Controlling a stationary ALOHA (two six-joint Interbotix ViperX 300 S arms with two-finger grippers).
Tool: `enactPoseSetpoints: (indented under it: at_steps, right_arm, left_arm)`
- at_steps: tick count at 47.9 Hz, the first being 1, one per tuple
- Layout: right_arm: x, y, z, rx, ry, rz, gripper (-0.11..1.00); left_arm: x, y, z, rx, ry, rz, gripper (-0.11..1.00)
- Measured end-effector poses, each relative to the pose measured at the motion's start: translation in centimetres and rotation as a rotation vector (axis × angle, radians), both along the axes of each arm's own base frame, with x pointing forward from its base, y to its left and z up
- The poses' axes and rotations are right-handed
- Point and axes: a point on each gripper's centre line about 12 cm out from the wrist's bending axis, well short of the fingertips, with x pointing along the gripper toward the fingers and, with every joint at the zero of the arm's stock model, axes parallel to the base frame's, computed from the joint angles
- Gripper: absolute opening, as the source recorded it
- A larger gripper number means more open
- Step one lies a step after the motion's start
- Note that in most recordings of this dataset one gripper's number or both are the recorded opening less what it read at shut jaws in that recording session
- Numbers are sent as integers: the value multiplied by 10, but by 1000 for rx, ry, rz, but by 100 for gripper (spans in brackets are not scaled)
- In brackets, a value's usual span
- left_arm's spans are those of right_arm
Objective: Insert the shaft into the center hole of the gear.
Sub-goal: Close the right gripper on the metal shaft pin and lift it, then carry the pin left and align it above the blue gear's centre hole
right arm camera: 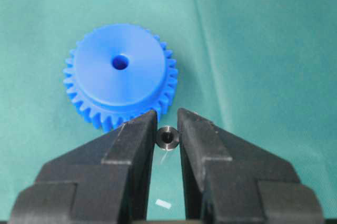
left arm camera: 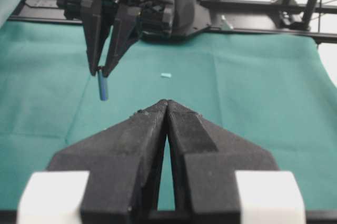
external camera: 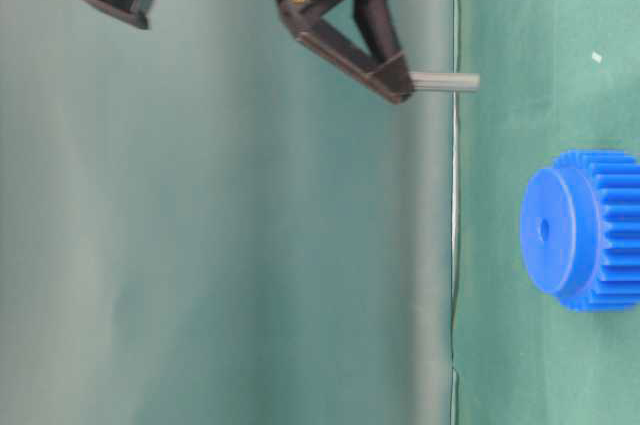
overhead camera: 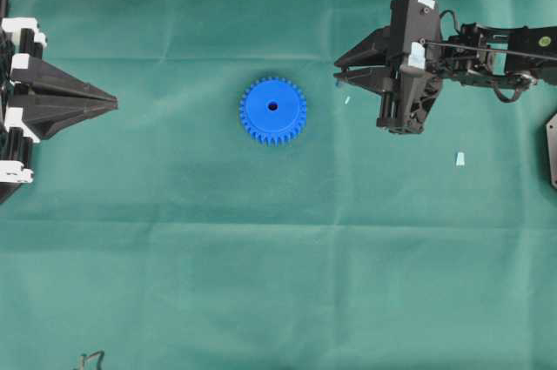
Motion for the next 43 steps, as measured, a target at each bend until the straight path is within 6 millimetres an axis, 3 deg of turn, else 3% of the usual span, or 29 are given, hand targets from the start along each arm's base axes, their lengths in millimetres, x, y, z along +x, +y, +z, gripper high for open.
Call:
enactPoseSetpoints:
  at_steps: [13, 43]
  right_arm:
    - [4, 4, 3, -2, -9, 15, 19]
    - [87, 18, 6, -36, -44, 104, 19]
  left_arm:
    - [0, 0, 0, 0, -2, 0, 0]
    - [0, 0, 0, 0, -2, 0, 0]
